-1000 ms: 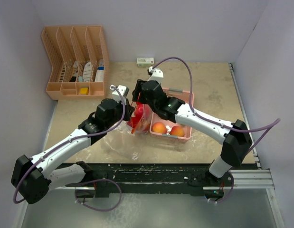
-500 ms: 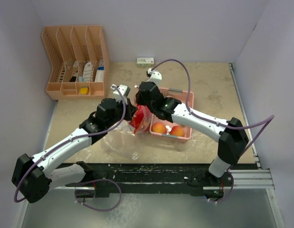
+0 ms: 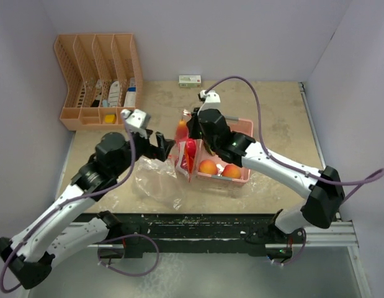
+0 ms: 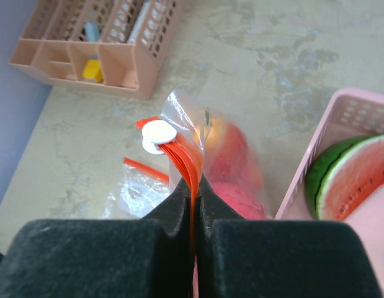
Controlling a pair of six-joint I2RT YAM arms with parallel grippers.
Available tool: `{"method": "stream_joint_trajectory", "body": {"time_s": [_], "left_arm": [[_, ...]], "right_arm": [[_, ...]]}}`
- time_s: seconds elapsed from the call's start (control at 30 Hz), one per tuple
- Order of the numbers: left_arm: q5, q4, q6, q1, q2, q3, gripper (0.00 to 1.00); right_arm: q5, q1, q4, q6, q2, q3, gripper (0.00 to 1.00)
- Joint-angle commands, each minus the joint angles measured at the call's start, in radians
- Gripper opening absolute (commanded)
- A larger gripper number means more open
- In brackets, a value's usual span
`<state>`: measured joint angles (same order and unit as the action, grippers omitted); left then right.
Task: Place the food in the zip-top bag and seal the zipper
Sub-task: Zip the zipper food storage bag at the center of the board.
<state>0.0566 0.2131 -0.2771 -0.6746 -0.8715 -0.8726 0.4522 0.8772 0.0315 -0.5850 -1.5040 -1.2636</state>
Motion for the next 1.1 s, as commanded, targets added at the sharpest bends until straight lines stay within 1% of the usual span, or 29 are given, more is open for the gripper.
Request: {"method": "stream_joint_trajectory", "body": {"time_s": [0.0, 0.07, 0.13, 0.23, 0.3, 0.4, 0.53, 0.6, 0.67, 0.83, 1.07], "left_arm": [[0.085, 0.093, 0.096, 0.002, 0.16, -0.084, 0.99], [0.08, 0.093, 0.125, 0.001, 0.199, -0.085, 0.99], [0.046, 0.093, 0.176, 0.002, 0.21, -0.092, 0.99], [-0.045, 0.111, 0.256, 0.001, 0.21, -0.112, 0.99], [-0.119, 0.095, 0.299, 0.002, 0.221, -0.106, 0.99], [-0.214, 0.034, 0.361, 0.002, 0.249, -0.073, 0.94], [-0.253, -0.011, 0.44, 0.001, 0.284, -0.028, 0.9], [-0.26, -0.025, 0.476, 0.001, 0.304, -0.012, 0.89], [-0.265, -0.037, 0.509, 0.001, 0.325, 0.001, 0.86], [-0.304, -0.048, 0.565, 0.002, 0.338, 0.016, 0.8], [-0.369, -0.059, 0.638, 0.001, 0.312, 0.041, 0.78]], "right_arm": [[-0.188, -0.026, -0.122, 0.173, 0.1, -0.014, 0.0], [-0.307, -0.038, -0.109, 0.224, 0.116, -0.043, 0.0], [-0.435, -0.047, -0.071, 0.275, 0.123, -0.09, 0.0], [-0.608, -0.057, 0.009, 0.346, 0.118, -0.167, 0.0], [-0.701, -0.065, 0.053, 0.376, 0.114, -0.204, 0.0], [-0.816, -0.08, 0.103, 0.403, 0.104, -0.231, 0.0], [-0.984, -0.082, 0.155, 0.441, 0.106, -0.242, 0.0], [-1.027, -0.083, 0.179, 0.461, 0.119, -0.234, 0.0], [-1.038, -0.083, 0.201, 0.479, 0.132, -0.223, 0.0], [-1.116, -0.083, 0.206, 0.484, 0.152, -0.2, 0.0], [-1.177, -0.083, 0.211, 0.48, 0.166, -0.186, 0.0]]}}
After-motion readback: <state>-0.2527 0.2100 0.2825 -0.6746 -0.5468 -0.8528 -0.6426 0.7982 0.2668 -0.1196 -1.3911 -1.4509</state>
